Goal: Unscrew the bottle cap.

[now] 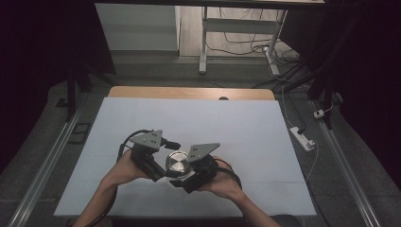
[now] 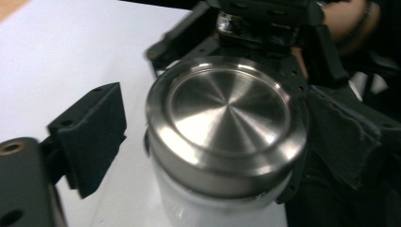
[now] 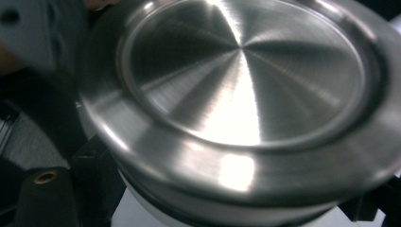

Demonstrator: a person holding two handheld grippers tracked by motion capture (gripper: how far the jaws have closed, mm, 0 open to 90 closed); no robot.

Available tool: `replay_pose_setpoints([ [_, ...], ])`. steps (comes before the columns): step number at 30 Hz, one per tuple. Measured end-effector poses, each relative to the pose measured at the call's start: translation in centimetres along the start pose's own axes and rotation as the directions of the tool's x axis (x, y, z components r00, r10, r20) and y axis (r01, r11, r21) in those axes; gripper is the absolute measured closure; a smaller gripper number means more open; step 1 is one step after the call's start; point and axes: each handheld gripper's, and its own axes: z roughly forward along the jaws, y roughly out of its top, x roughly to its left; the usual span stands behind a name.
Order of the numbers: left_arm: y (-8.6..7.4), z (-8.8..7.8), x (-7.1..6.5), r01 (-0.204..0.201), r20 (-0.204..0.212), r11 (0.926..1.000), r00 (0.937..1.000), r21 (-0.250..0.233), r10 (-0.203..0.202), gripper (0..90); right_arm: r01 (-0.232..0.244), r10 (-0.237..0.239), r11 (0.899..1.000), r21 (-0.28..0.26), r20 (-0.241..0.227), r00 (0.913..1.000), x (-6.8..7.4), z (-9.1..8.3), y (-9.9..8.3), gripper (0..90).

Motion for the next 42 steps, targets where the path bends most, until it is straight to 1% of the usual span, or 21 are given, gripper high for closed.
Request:
replay_pose_setpoints([
  [1, 0.0, 0.1, -0.2, -0.015, 0.012, 0.9999, 0.9998, -0.002, 0.015, 16.9, 0.018, -0.018, 1.0, 0.008, -0.004, 0.9998, 0.1, 0.0, 0.0, 14.9],
  [3, 0.1, 0.1, -0.5, -0.039, -0.015, 0.9992, 0.9991, 0.003, 0.039, 19.5, 0.026, -0.026, 1.0, 0.013, -0.007, 0.9996, 0.3, 0.1, 0.0, 14.9],
  [6, 0.4, 0.2, -0.6, -0.011, -0.065, 0.9999, 0.9978, -0.001, 0.011, 19.9, 0.015, -0.016, 1.0, 0.007, 0.018, 0.9997, 0.1, 0.0, 0.0, 14.9],
  [8, 0.6, 0.6, -0.7, 0.025, -0.12, 0.9996, 0.9924, -0.012, -0.026, 20.0, -0.017, 0.017, 1.0, -0.005, 0.045, 0.9988, -0.1, -0.2, 0.0, 15.0],
  [10, 1.0, 1.1, -0.9, 0.062, -0.196, 0.998, 0.9785, -0.016, -0.064, 20.0, -0.054, 0.055, 0.998, -0.013, 0.088, 0.9946, -0.5, -0.3, 0.0, 14.9],
  [12, 1.4, 1.8, -1.2, 0.096, -0.282, 0.9951, 0.9542, -0.024, -0.099, 20.1, -0.084, 0.086, 0.996, -0.021, 0.14, 0.9864, -0.8, -0.4, -0.1, 15.0],
  [14, 1.7, 2.5, -1.6, 0.125, -0.357, 0.9914, 0.925, -0.04, -0.131, 20.1, -0.115, 0.119, 0.993, -0.032, 0.185, 0.9755, -1.1, -0.5, -0.2, 15.0],
  [16, 1.9, 3.0, -1.8, 0.139, -0.403, 0.9888, 0.9032, -0.055, -0.149, 20.1, -0.134, 0.14, 0.99, -0.041, 0.219, 0.9656, -1.2, -0.6, -0.4, 15.0],
  [17, 1.9, 3.1, -1.9, 0.145, -0.415, 0.9874, 0.8959, -0.063, -0.158, 20.1, -0.142, 0.149, 0.989, -0.047, 0.226, 0.9627, -1.3, -0.6, -0.4, 14.9],
  [20, 1.9, 3.2, -2.0, 0.159, -0.435, 0.9838, 0.8823, -0.083, -0.179, 20.2, -0.162, 0.17, 0.985, -0.055, 0.239, 0.9559, -1.3, -0.6, -0.4, 15.0],
  [24, 2.0, 3.2, -2.1, 0.17, -0.451, 0.9806, 0.8709, -0.097, -0.196, 20.2, -0.165, 0.174, 0.985, -0.058, 0.25, 0.9524, -1.3, -0.6, -0.4, 15.0],
  [28, 2.1, 3.5, -2.3, 0.186, -0.477, 0.9761, 0.8519, -0.112, -0.217, 20.2, -0.17, 0.18, 0.984, -0.06, 0.266, 0.9472, -1.3, -0.6, -0.4, 14.9],
  [29, 2.1, 3.6, -2.4, 0.19, -0.478, 0.9751, 0.85, -0.115, -0.222, 20.2, -0.173, 0.183, 0.983, -0.062, 0.27, 0.9452, -1.3, -0.6, -0.4, 15.0],
  [31, 2.0, 3.7, -2.4, 0.198, -0.492, 0.9721, 0.8385, -0.126, -0.234, 20.1, -0.176, 0.187, 0.982, -0.063, 0.278, 0.9423, -1.3, -0.6, -0.4, 15.0],
  [33, 2.0, 3.9, -2.5, 0.207, -0.497, 0.9695, 0.8325, -0.132, -0.245, 20.0, -0.179, 0.19, 0.982, -0.064, 0.293, 0.9369, -1.2, -0.6, -0.4, 14.9],
  [34, 2.0, 4.0, -2.5, 0.207, -0.507, 0.9688, 0.8254, -0.136, -0.248, 20.1, -0.181, 0.192, 0.981, -0.066, 0.292, 0.9368, -1.3, -0.5, -0.4, 15.0],
  [36, 1.9, 4.0, -2.5, 0.206, -0.499, 0.9676, 0.8291, -0.146, -0.252, 19.9, -0.187, 0.2, 0.98, -0.072, 0.29, 0.9359, -1.3, -0.5, -0.5, 15.0],
  [37, 1.8, 3.9, -2.3, 0.212, -0.479, 0.966, 0.8389, -0.149, -0.258, 19.7, -0.191, 0.204, 0.979, -0.072, 0.288, 0.9356, -1.3, -0.5, -0.5, 15.0],
  [38, 1.9, 3.8, -2.0, 0.222, -0.447, 0.9642, 0.8545, -0.145, -0.264, 18.3, -0.192, 0.207, 0.978, -0.081, 0.279, 0.9376, -1.4, -0.6, -0.6, 14.9],
  [40, 1.8, 3.1, -1.4, 0.231, -0.401, 0.9592, 0.8726, -0.163, -0.278, 7.4, -0.194, 0.21, 0.977, -0.087, 0.259, 0.9427, -1.5, -0.8, -0.6, 15.0],
  [42, 1.6, 2.0, -0.9, 0.22, -0.325, 0.9585, 0.9066, -0.181, -0.269, 3.3, -0.193, 0.21, 0.977, -0.09, 0.241, 0.9476, -1.7, -1.0, -0.6, 15.0],
])
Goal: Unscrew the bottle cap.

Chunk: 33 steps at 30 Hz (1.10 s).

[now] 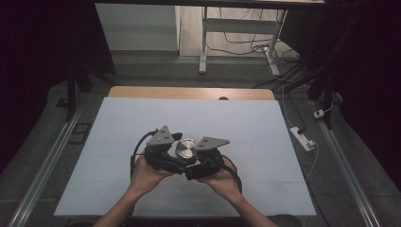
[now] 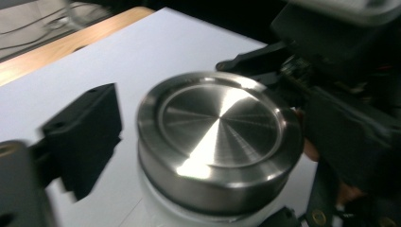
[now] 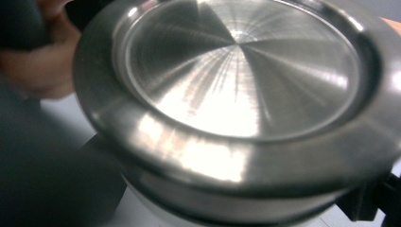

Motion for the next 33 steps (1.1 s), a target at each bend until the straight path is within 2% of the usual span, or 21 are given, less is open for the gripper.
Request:
replay_pose_setpoints([
  [2, 0.1, -0.9, 1.0, -0.003, 0.086, 1.0, 0.9963, -0.001, 0.003, 0.2, 0.012, -0.012, 1.0, 0.005, -0.033, 0.9994, -0.2, -0.1, 0.1, 14.9],
  [3, 0.0, -1.3, 1.6, -0.02, 0.151, 0.9998, 0.9884, 0.003, 0.019, 0.5, 0.025, -0.024, 1.0, 0.008, -0.055, 0.9982, -0.3, -0.2, 0.1, 14.9],
  [4, 0.0, -1.3, 1.6, -0.02, 0.151, 0.9998, 0.9884, 0.003, 0.019, 1.2, 0.025, -0.024, 1.0, 0.008, -0.055, 0.9982, -0.3, -0.2, 0.1, 14.9],
  [5, -0.2, -2.0, 2.1, -0.073, 0.221, 0.9971, 0.973, 0.024, 0.066, 1.4, 0.046, -0.045, 0.999, 0.009, -0.095, 0.9944, -0.2, -0.2, 0.2, 15.0],
  [6, -0.3, -2.2, 2.2, -0.102, 0.25, 0.9943, 0.964, 0.032, 0.091, 2.8, 0.064, -0.062, 0.998, 0.014, -0.123, 0.9905, -0.1, -0.2, 0.3, 14.9],
  [7, -0.4, -2.2, 2.2, -0.128, 0.269, 0.9907, 0.9567, 0.045, 0.112, 4.0, 0.083, -0.08, 0.996, 0.017, -0.147, 0.9859, 0.0, -0.2, 0.3, 14.9],
  [8, -0.4, -2.2, 2.0, -0.15, 0.268, 0.987, 0.9546, 0.057, 0.13, 3.9, 0.1, -0.095, 0.995, 0.021, -0.169, 0.981, 0.2, -0.1, 0.3, 14.9],
  [10, -0.4, -2.0, 1.6, -0.196, 0.285, 0.9774, 0.9439, 0.079, 0.167, 5.9, 0.133, -0.124, 0.991, 0.029, -0.212, 0.9693, 0.8, 0.0, 0.4, 15.0],
  [12, -0.3, -1.8, 1.2, -0.237, 0.276, 0.9659, 0.94, 0.105, 0.2, 7.8, 0.167, -0.155, 0.985, 0.033, -0.234, 0.9598, 1.3, 0.2, 0.4, 14.9],
  [14, -0.4, -1.7, 0.9, -0.27, 0.293, 0.9561, 0.9287, 0.115, 0.227, 13.5, 0.181, -0.167, 0.983, 0.035, -0.247, 0.9544, 1.8, 0.2, 0.4, 15.0],
  [15, -0.5, -1.7, 0.8, -0.277, 0.297, 0.9543, 0.9259, 0.112, 0.234, 17.4, 0.185, -0.17, 0.982, 0.034, -0.25, 0.9532, 1.9, 0.2, 0.4, 14.9],
  [16, -0.5, -1.7, 0.7, -0.274, 0.291, 0.9555, 0.9279, 0.108, 0.234, 18.7, 0.187, -0.173, 0.982, 0.035, -0.247, 0.9535, 2.0, 0.2, 0.4, 14.9],
  [17, -0.4, -1.7, 0.7, -0.27, 0.275, 0.9571, 0.9325, 0.104, 0.234, 19.0, 0.187, -0.174, 0.982, 0.033, -0.241, 0.9547, 2.0, 0.2, 0.4, 14.9],
  [20, -0.3, -1.5, 0.5, -0.233, 0.216, 0.9683, 0.9537, 0.091, 0.209, 19.5, 0.163, -0.155, 0.986, 0.02, -0.212, 0.9648, 1.7, 0.0, 0.5, 14.9],
  [22, -0.2, -1.0, 0.1, -0.202, 0.159, 0.9758, 0.9695, 0.084, 0.187, 19.6, 0.14, -0.135, 0.99, 0.016, -0.178, 0.9748, 1.5, -0.1, 0.5, 15.0],
  [25, 0.0, -0.4, -0.6, -0.162, 0.046, 0.9829, 0.9863, 0.087, 0.158, 19.8, 0.1, -0.098, 0.995, 0.008, -0.124, 0.9874, 1.0, -0.1, 0.4, 15.0],
  [26, 0.0, -0.1, -0.8, -0.145, 0.011, 0.9859, 0.9894, 0.084, 0.145, 19.8, 0.082, -0.081, 0.997, 0.007, -0.104, 0.9912, 0.8, -0.1, 0.4, 14.9],
  [28, 0.0, 0.3, -1.1, -0.121, -0.034, 0.9895, 0.9916, 0.079, 0.124, 19.9, 0.058, -0.057, 0.998, 0.009, -0.064, 0.9963, 0.7, -0.1, 0.3, 14.9],
  [33, -0.1, 0.6, -1.2, -0.07, -0.079, 0.9955, 0.9941, 0.064, 0.075, 20.0, 0.028, -0.027, 1.0, 0.012, -0.02, 0.9994, 0.5, 0.1, 0.1, 14.9],
])
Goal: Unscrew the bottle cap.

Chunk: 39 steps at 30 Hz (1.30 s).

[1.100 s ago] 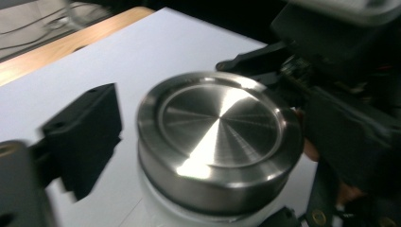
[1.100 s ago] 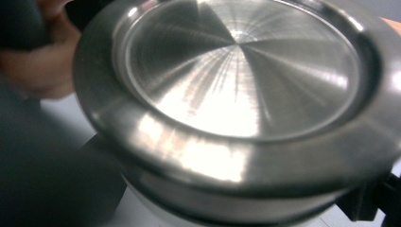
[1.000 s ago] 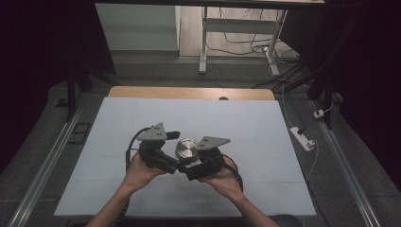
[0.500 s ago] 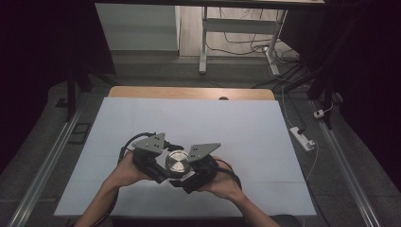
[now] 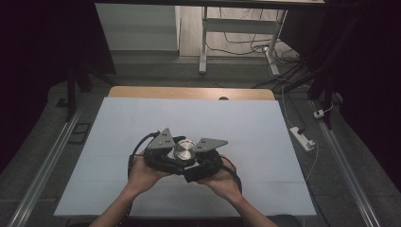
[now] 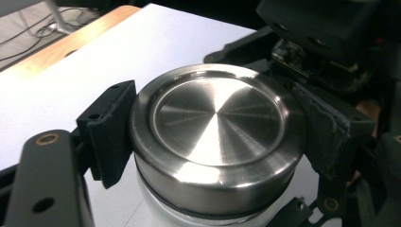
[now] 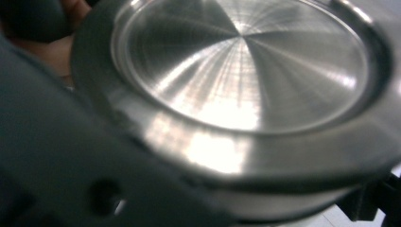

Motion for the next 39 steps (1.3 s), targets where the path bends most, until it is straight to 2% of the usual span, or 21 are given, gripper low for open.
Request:
replay_pose_setpoints([
  [4, 0.1, 0.0, -0.3, 0.012, -0.035, 0.9998, 0.9993, -0.013, -0.013, 20.2, -0.001, 0.001, 1.0, 0.002, 0.028, 0.9996, 0.1, 0.1, 0.0, 15.0],
  [8, 0.2, -0.5, -0.4, 0.029, -0.041, 0.9981, 0.9987, -0.055, -0.031, 20.2, -0.007, 0.007, 1.0, 0.0, 0.033, 0.9994, 0.2, 0.2, -0.1, 14.9],
  [10, 0.3, -0.7, -0.3, 0.022, -0.045, 0.9984, 0.9987, -0.051, -0.024, 20.2, -0.008, 0.008, 1.0, 0.002, 0.033, 0.9994, 0.1, 0.3, -0.2, 15.0],
  [13, 0.3, -0.9, -0.1, 0.03, -0.037, 0.9981, 0.9988, -0.053, -0.032, 20.2, -0.013, 0.013, 1.0, -0.001, 0.029, 0.9995, -0.2, 0.3, -0.3, 15.0],
  [20, 0.2, -1.1, 0.0, 0.006, -0.032, 0.9994, 0.9995, -0.034, -0.007, 20.2, -0.013, 0.013, 1.0, -0.009, 0.025, 0.9996, -0.4, 0.0, -0.2, 15.0],
  [36, 0.0, -2.4, 0.2, 0.007, 0.006, 0.9986, 1.0, -0.053, -0.007, 20.2, -0.024, 0.025, 1.0, -0.007, 0.064, 0.9976, -2.3, -0.6, -0.4, 15.0],
  [39, 0.0, -2.6, 0.1, 0.008, 0.024, 0.9981, 0.9997, -0.061, -0.006, 20.2, -0.02, 0.02, 1.0, -0.007, 0.075, 0.997, -2.5, -0.8, -0.4, 15.0],
])
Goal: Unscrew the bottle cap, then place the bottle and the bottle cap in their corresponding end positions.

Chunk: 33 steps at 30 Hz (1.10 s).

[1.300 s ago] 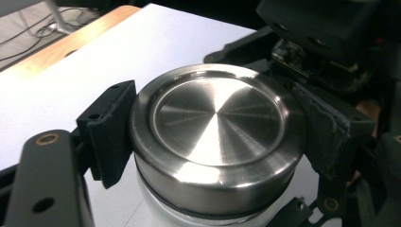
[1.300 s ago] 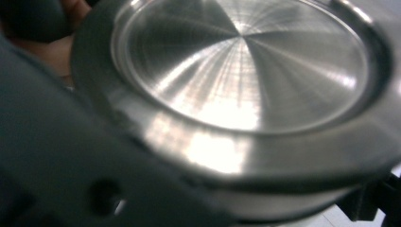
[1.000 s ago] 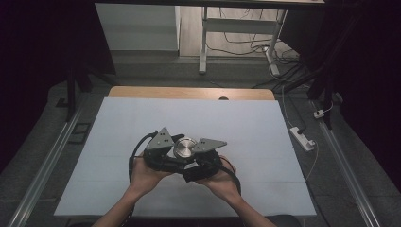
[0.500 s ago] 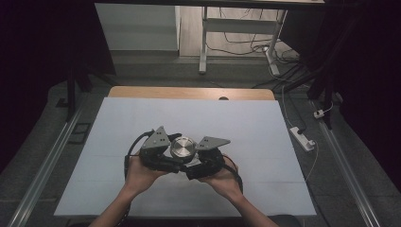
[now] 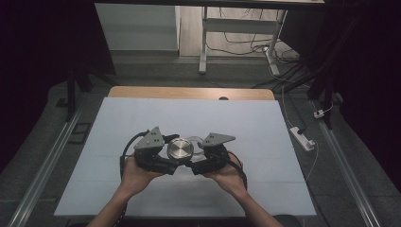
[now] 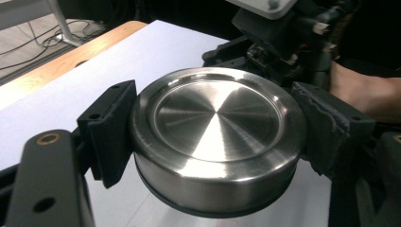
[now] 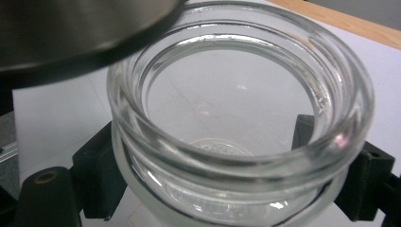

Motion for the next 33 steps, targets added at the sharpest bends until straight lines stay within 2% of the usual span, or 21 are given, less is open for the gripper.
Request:
replay_pose_setpoints([
  [17, -0.6, 0.0, -1.2, -0.033, 0.06, 0.9993, 0.9977, 0.017, 0.032, 20.2, -0.011, 0.012, 1.0, -0.027, 0.033, 0.9994, -1.7, -0.8, 0.3, 14.9],
  [19, -0.8, 0.1, -1.4, -0.034, 0.076, 0.9993, 0.9966, 0.016, 0.033, 20.2, -0.012, 0.013, 0.999, -0.031, 0.034, 0.9993, -1.9, -0.9, 0.4, 15.0],
  [33, -3.2, 0.0, -2.0, -0.023, 0.103, 0.9993, 0.9944, 0.03, 0.02, 20.2, 0.005, -0.004, 0.999, -0.032, 0.031, 0.9995, -2.3, 0.1, 1.0, 14.9],
])
